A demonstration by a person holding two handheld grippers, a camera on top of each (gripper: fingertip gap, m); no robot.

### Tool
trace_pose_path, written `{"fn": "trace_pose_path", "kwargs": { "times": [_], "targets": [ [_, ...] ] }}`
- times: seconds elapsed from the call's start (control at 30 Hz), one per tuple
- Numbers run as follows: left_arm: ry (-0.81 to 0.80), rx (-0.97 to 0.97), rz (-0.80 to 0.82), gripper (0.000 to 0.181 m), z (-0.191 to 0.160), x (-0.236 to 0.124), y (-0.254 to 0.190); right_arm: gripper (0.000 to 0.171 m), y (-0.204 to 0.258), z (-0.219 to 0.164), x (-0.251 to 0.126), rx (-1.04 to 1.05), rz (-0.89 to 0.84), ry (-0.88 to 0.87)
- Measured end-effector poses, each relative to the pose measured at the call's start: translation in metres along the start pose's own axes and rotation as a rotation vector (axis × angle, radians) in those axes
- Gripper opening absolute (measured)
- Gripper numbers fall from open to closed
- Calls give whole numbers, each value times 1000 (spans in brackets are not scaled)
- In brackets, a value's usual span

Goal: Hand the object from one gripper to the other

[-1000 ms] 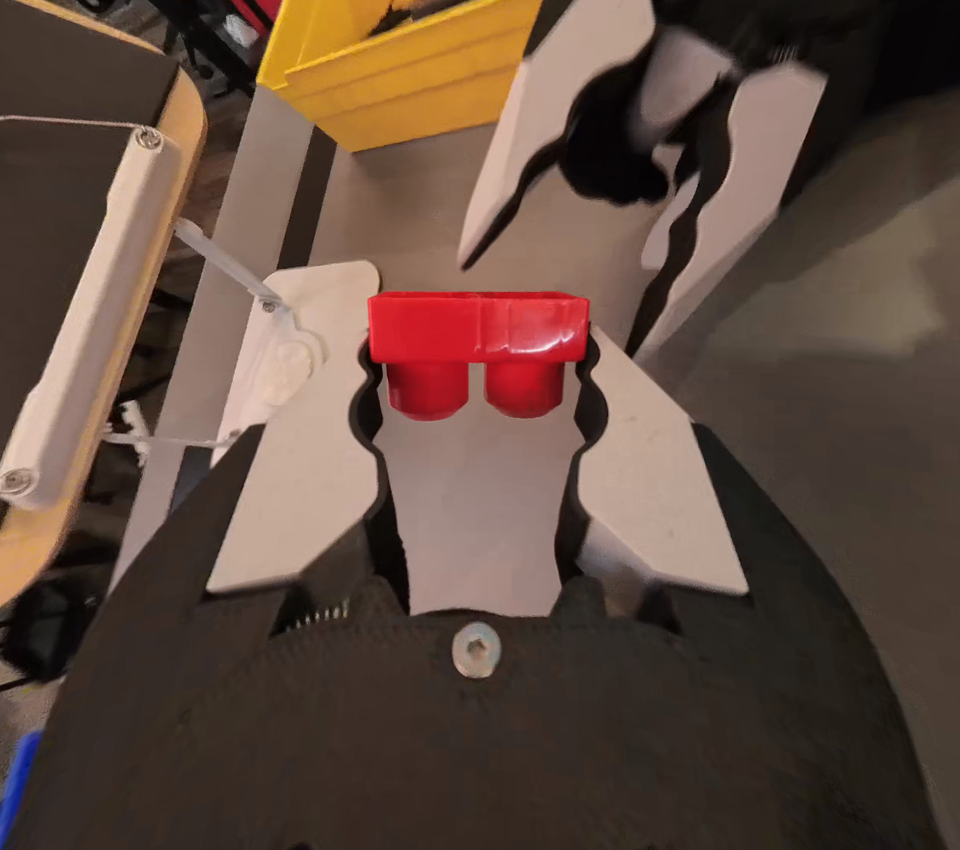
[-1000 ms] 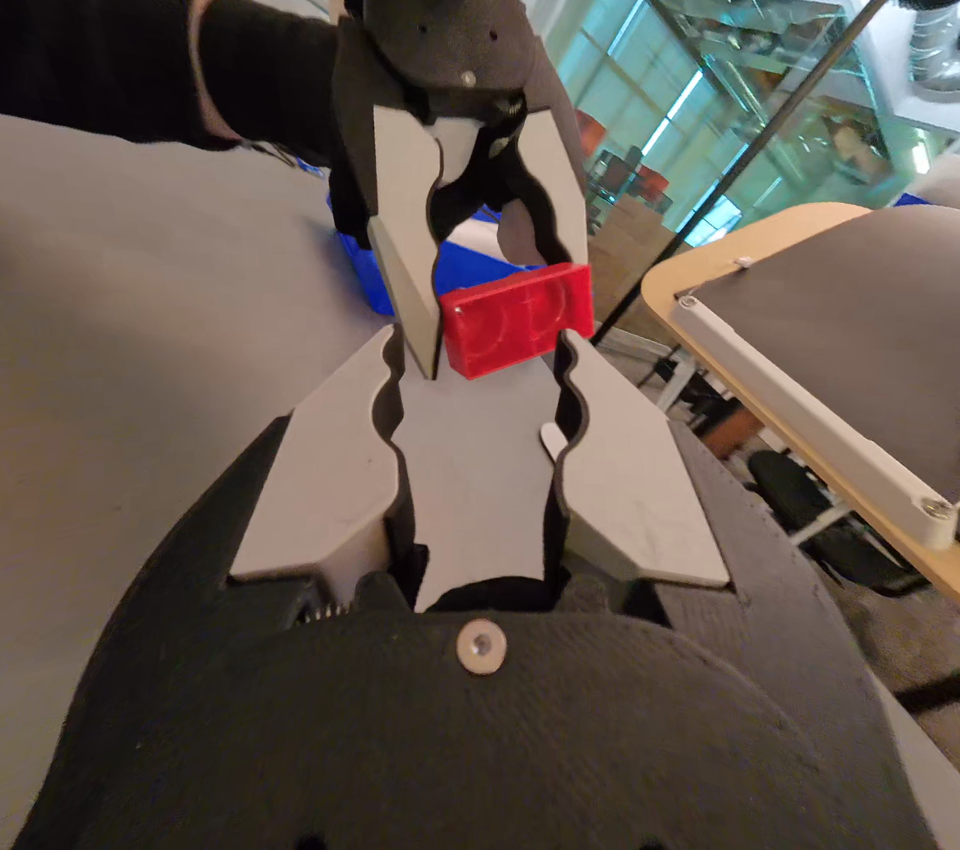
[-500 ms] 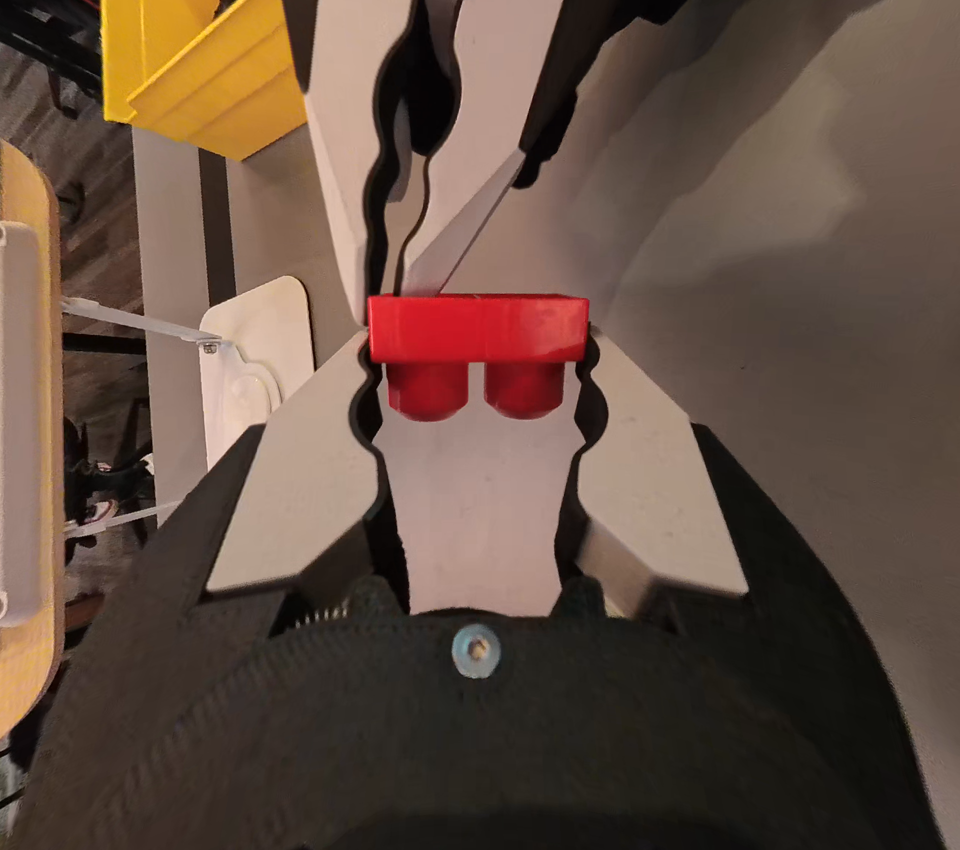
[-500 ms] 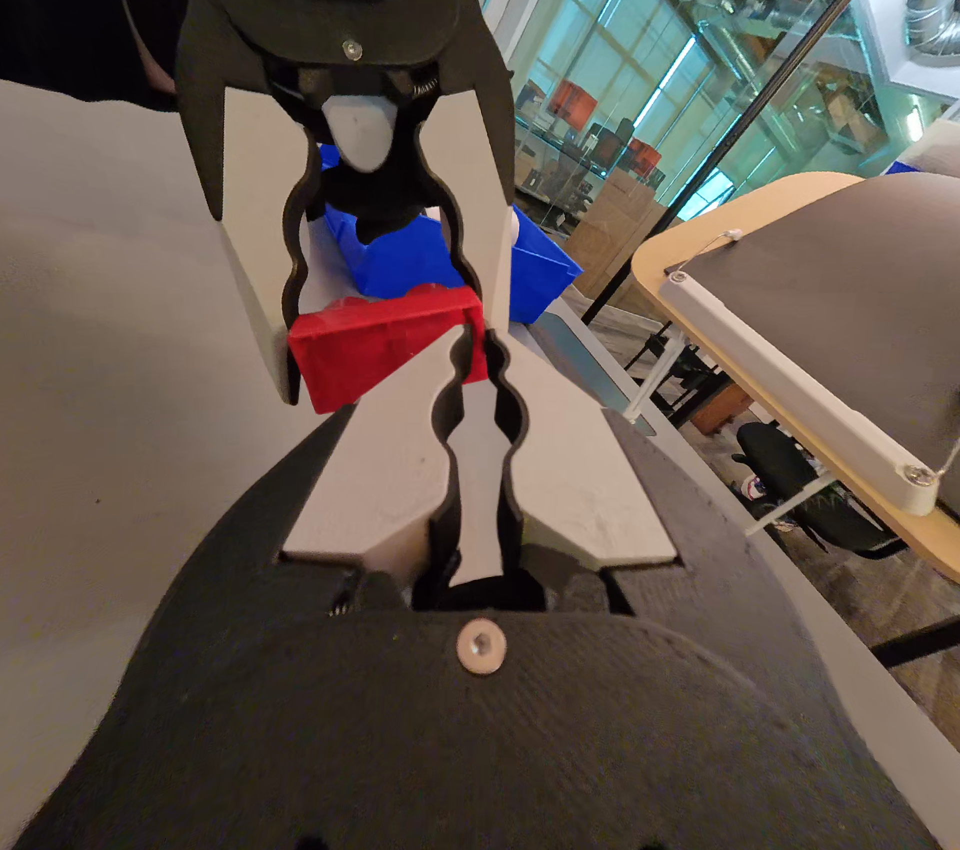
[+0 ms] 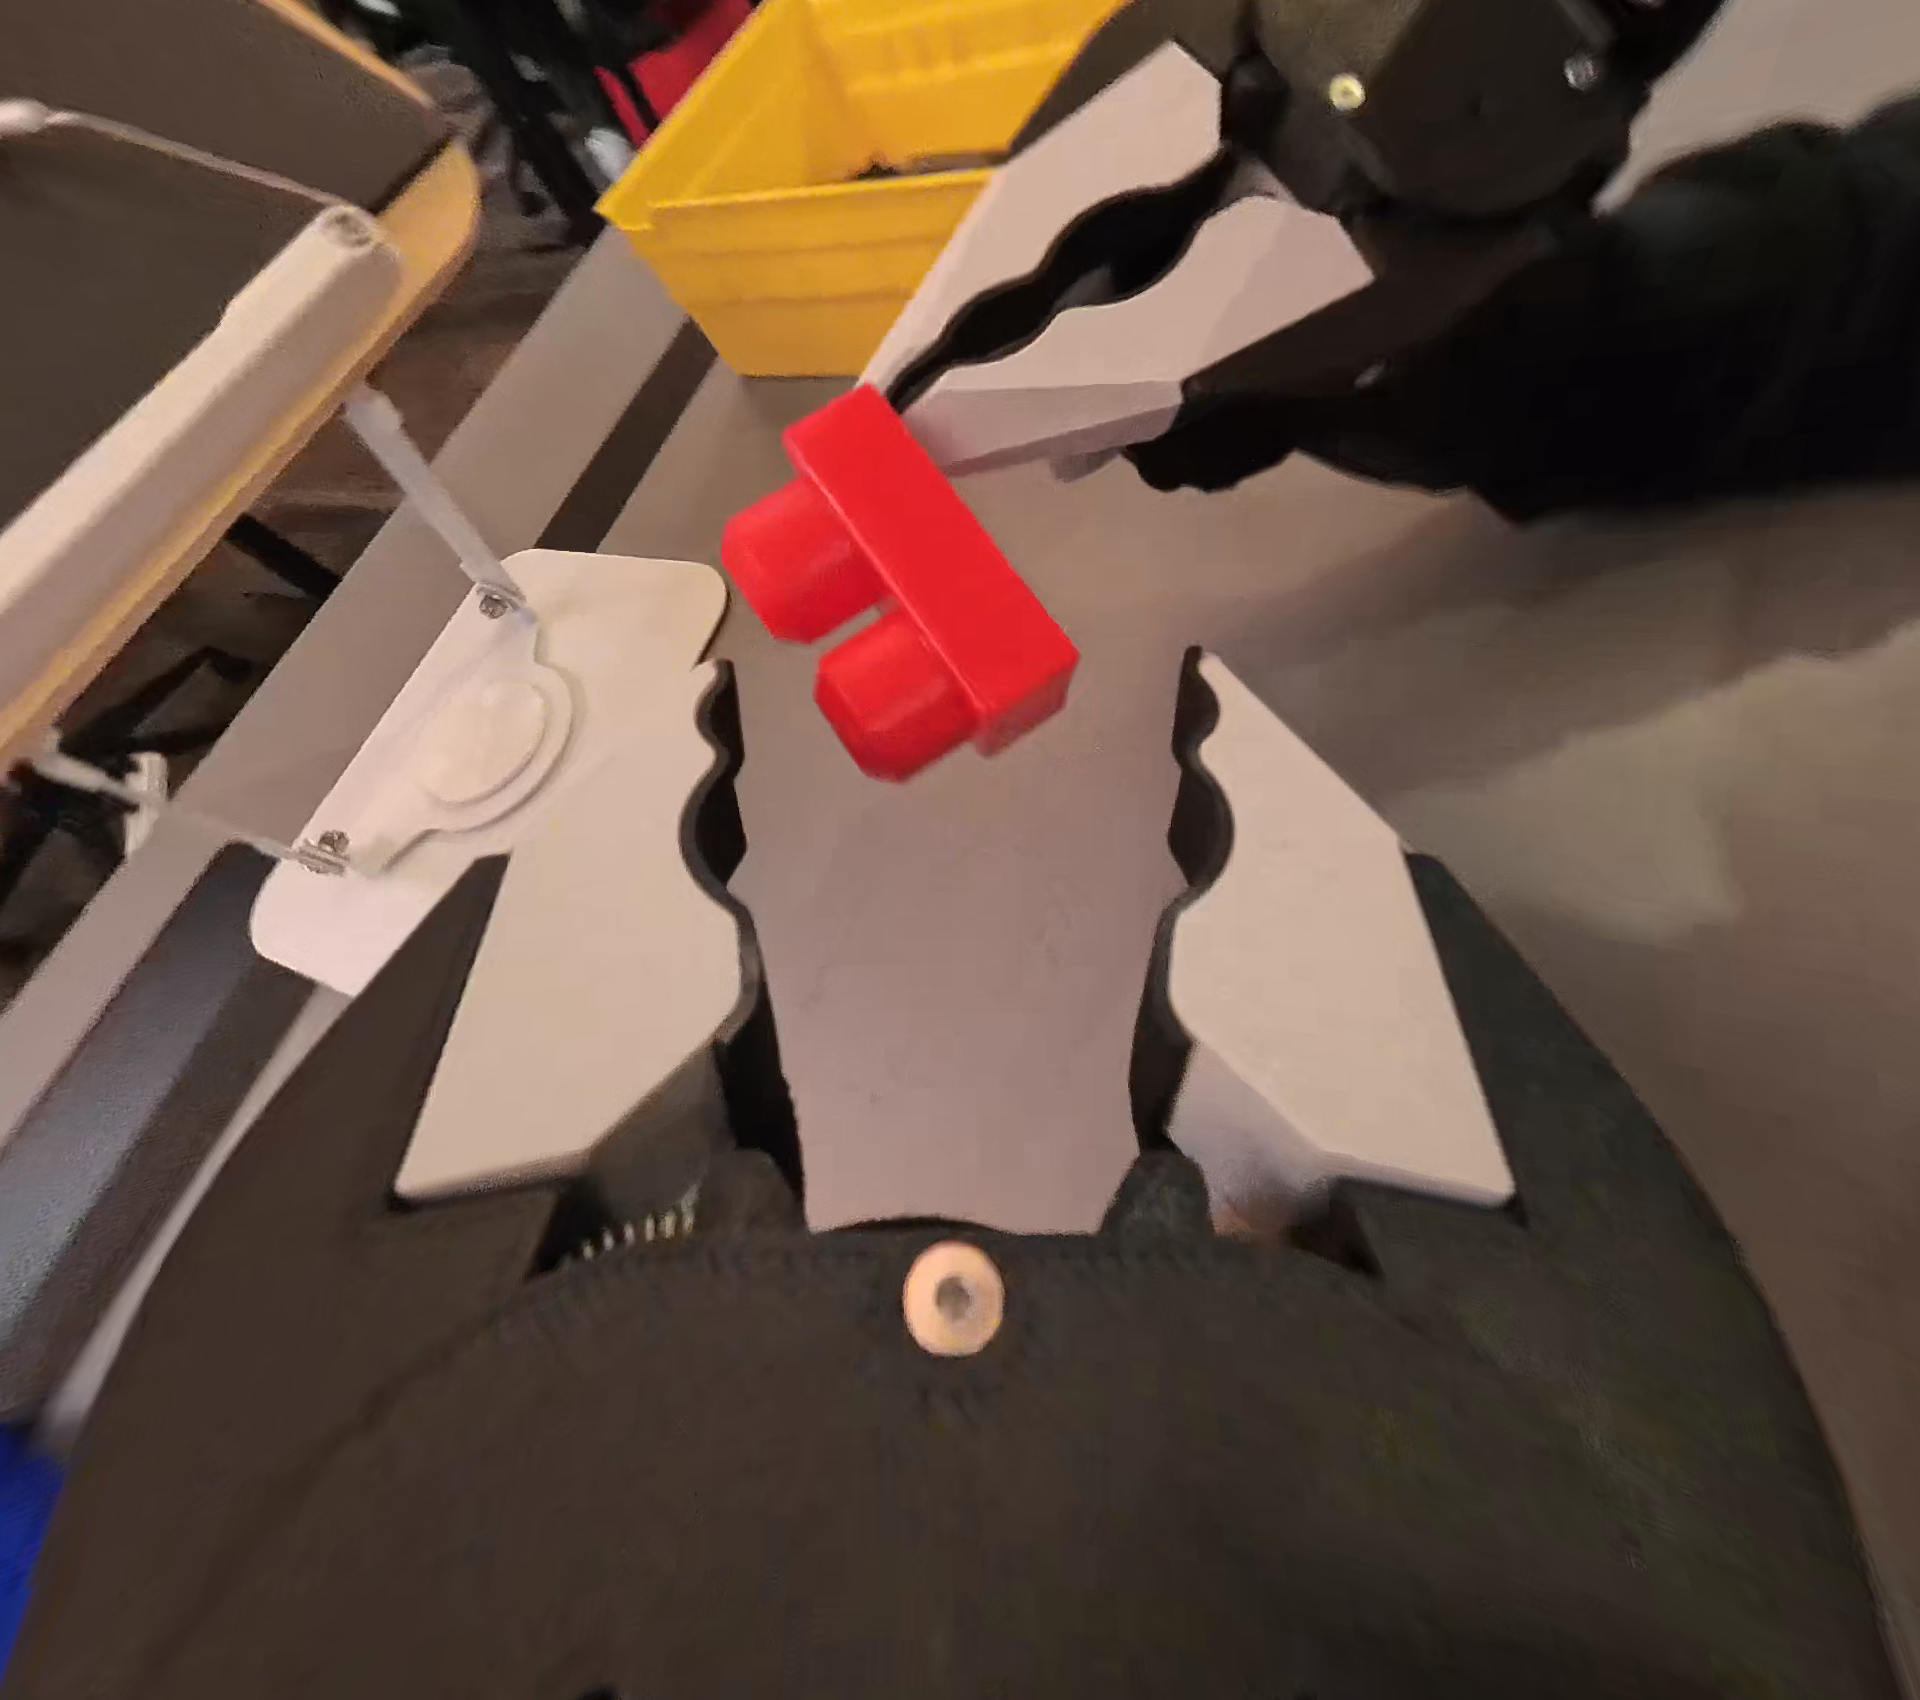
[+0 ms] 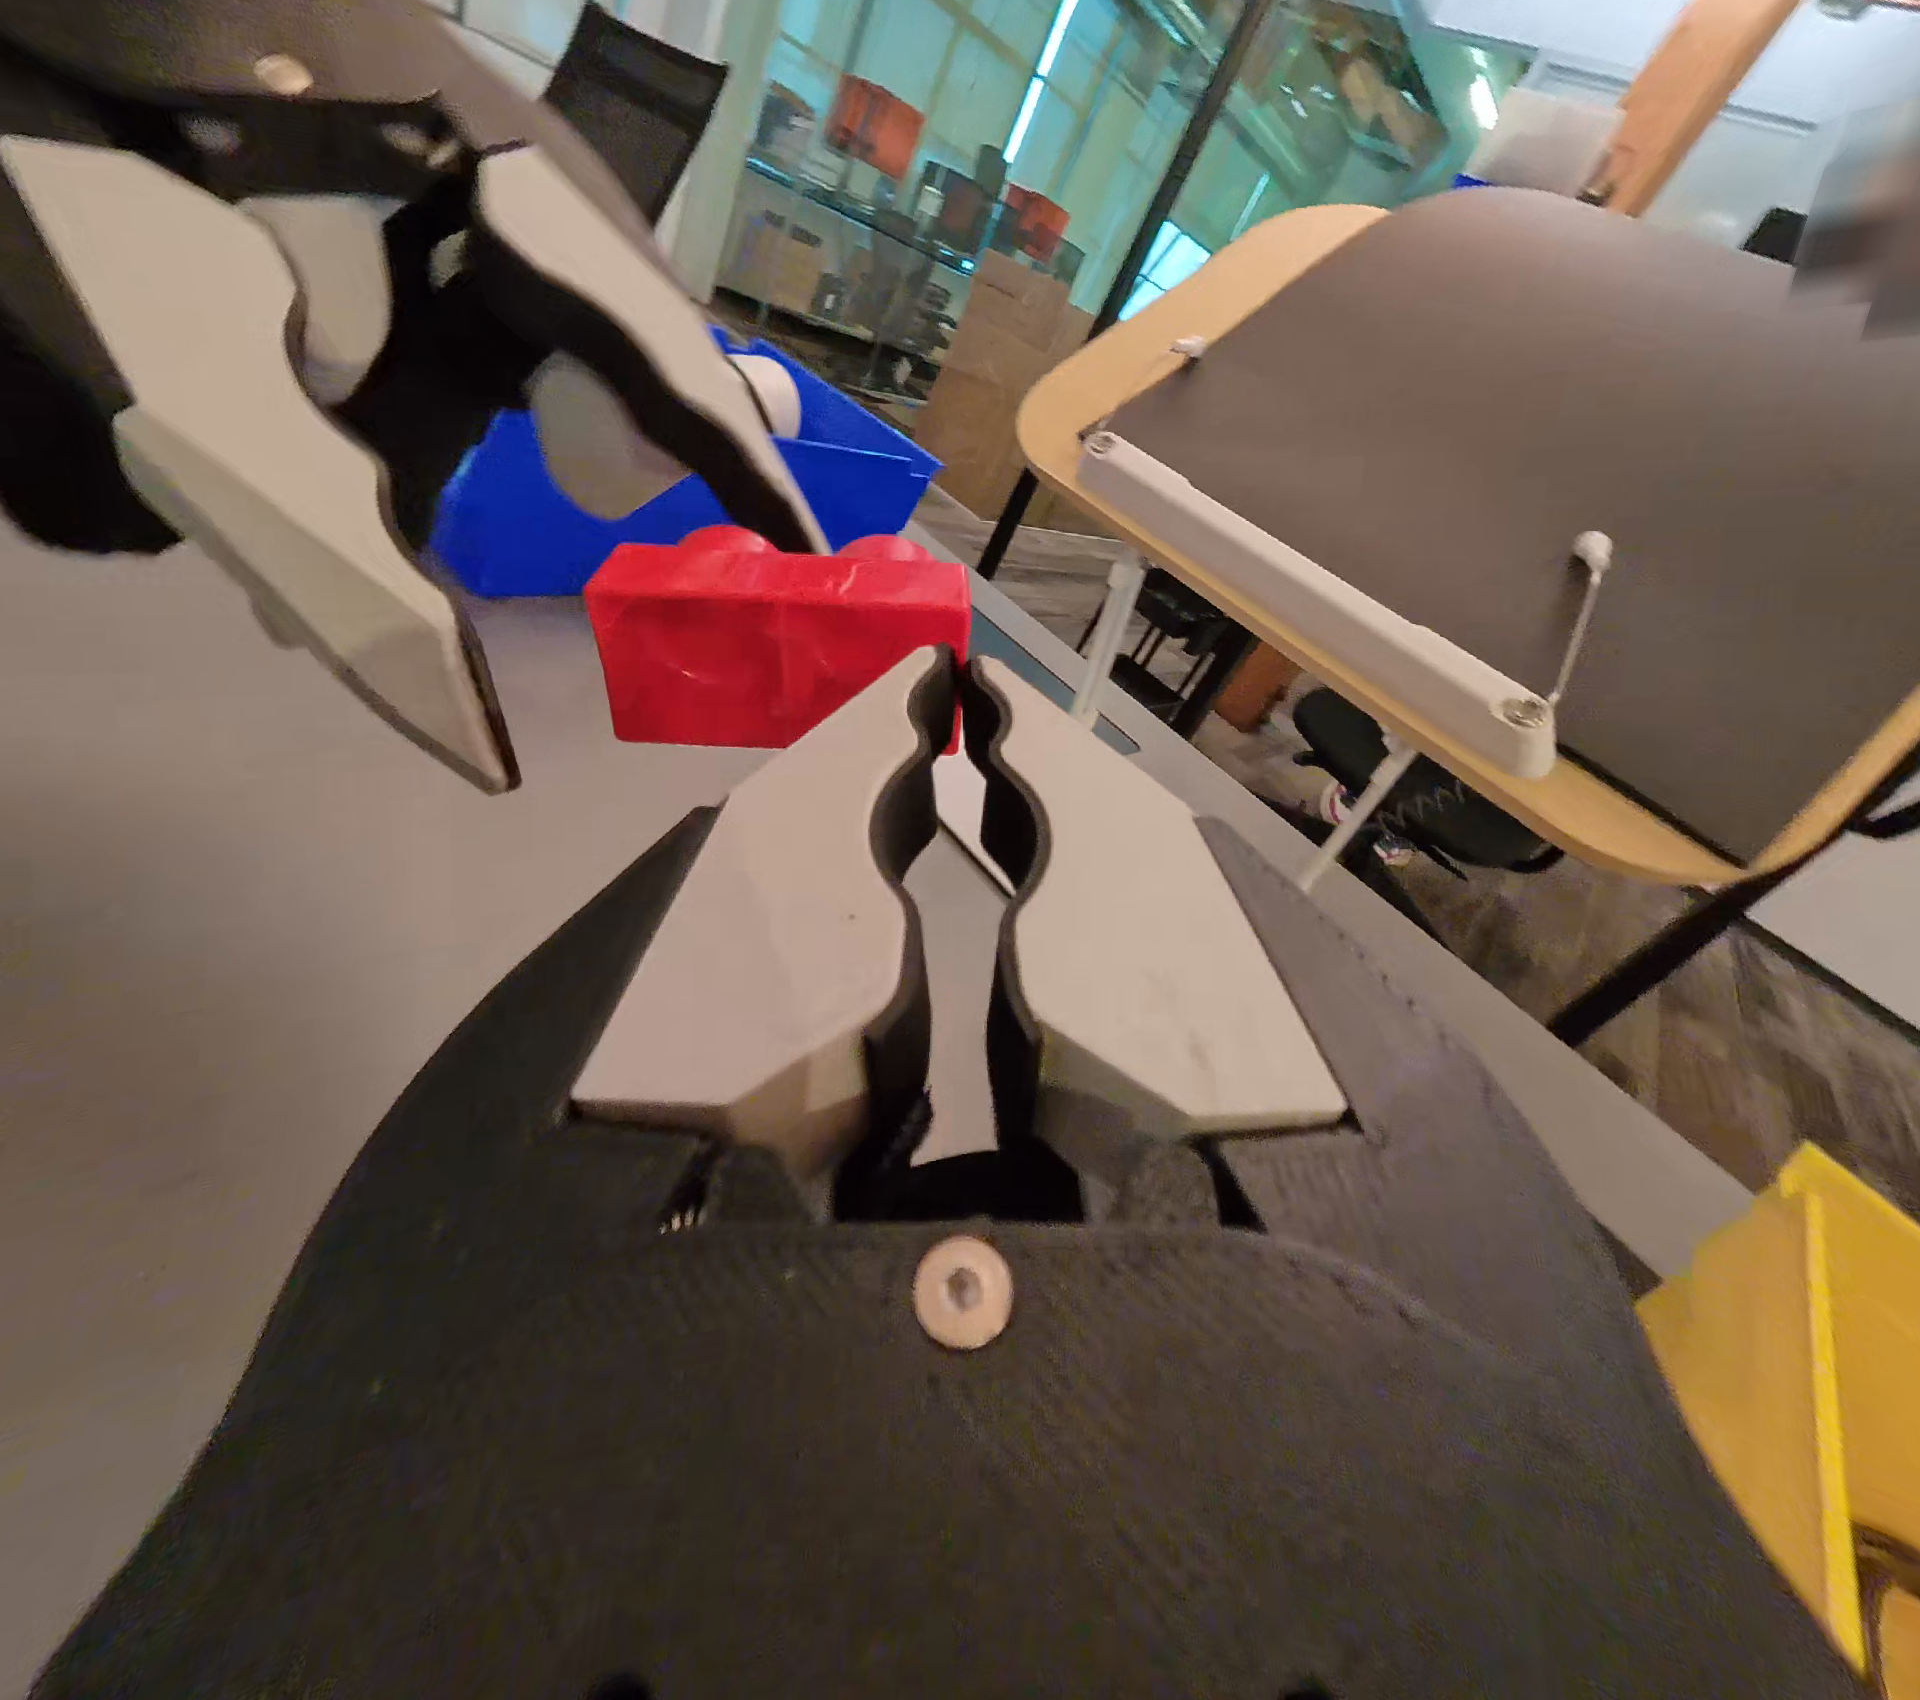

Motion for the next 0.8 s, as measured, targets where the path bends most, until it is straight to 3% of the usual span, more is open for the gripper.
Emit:
{"fn": "trace_pose_path", "kwargs": {
  "times": [0.2, 0.43, 0.5, 0.8],
  "targets": [
    [-141, -191, 235, 63, -7, 4, 5, 0, -9, -4, -1, 50, -86, 20],
    [-181, -259, 245, 54, -4, 17, -1, 0, -8, -3, -2, 55, -99, 16],
    [-224, -260, 266, 43, -1, 13, 1, 0, -7, -2, -2, 53, -96, 12],
    [-216, -214, 251, 43, 2, 7, 4, 5, -5, -1, -1, 89, -56, -32]
  ]
}}
Point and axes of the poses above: each gripper's, where its closed fingertips meet, x out along the fingers, z out of its top, y = z × x across the jaws, the point moved 6 cm from there along -x, back along the fingers
